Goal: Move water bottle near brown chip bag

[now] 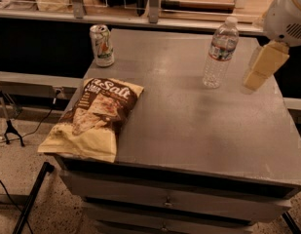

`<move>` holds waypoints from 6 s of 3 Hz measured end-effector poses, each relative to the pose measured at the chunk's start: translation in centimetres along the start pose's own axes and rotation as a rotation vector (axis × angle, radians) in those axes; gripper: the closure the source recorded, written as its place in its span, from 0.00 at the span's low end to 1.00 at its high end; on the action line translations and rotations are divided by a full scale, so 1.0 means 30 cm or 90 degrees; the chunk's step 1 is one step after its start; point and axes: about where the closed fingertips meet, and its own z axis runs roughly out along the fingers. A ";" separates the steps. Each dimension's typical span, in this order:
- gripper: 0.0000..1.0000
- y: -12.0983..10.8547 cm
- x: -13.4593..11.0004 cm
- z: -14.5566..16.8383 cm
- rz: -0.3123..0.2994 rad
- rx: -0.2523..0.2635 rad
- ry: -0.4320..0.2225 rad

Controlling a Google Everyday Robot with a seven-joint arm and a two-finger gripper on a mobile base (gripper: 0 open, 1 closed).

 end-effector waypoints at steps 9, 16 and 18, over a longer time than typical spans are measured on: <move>0.00 -0.195 -0.102 0.094 0.113 -0.076 -0.288; 0.93 -0.216 -0.179 0.159 0.130 -0.109 -0.369; 1.00 -0.225 -0.233 0.145 0.115 -0.157 -0.410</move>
Offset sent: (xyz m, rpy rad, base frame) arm 0.0354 -0.0059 -0.0037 0.0366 -0.0276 -0.0452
